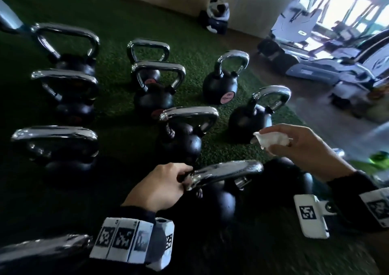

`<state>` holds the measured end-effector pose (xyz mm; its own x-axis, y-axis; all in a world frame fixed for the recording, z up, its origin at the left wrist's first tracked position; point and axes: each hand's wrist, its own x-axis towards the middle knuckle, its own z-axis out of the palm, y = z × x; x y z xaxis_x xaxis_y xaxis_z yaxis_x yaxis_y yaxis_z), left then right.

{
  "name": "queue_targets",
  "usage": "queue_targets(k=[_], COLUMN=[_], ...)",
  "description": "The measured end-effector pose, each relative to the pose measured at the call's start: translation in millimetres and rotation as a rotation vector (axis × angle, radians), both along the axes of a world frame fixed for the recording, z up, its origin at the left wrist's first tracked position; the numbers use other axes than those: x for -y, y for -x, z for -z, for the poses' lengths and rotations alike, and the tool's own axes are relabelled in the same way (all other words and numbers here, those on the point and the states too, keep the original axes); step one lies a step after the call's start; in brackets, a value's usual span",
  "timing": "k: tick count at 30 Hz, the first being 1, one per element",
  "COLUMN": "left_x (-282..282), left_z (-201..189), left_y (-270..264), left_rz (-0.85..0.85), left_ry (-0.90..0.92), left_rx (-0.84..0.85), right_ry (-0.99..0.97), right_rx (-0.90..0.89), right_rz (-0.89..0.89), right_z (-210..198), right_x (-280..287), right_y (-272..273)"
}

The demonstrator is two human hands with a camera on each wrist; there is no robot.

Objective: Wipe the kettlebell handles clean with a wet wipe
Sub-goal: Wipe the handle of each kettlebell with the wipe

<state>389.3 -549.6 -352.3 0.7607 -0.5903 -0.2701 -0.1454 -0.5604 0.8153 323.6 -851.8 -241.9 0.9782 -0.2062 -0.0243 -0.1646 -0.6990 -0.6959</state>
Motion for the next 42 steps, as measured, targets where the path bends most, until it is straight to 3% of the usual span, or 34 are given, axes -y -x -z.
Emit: queue_targets(k=[6,11,16,20,27,31,34,37,42], left_x=[0,13,20,23,26,24,26,28,28], left_z=[25,50,48,47,47,48,46,43,42], left_y=[47,65,74,73,72,73,74,75,79], left_rz=[-0.012,-0.243,-0.320,-0.365,-0.382,-0.373,-0.375,-0.380,-0.369], left_ry=[0.091,0.152,0.195,0.185,0.107,0.074,0.066,0.060,0.110], left_rx=[-0.027,0.007,-0.015,-0.014,-0.044,-0.002,0.011,0.000,0.018], right_ry=[-0.009,0.116,0.161,0.202,0.251,0.264,0.110,-0.145,-0.539], right_rx=[0.219,0.405,0.574,0.616,0.657,0.700,0.693,0.577,0.466], right_rz=[-0.003,-0.003,-0.140,-0.179,-0.029,-0.030,0.041,0.139,0.108], right_z=[-9,9,31,55,76,86,104,115,117], right_x=[-41,-61,-78,-83,-43,-43,-28,-14,-15], right_y=[38,46,41,32,42,53,53,55,70])
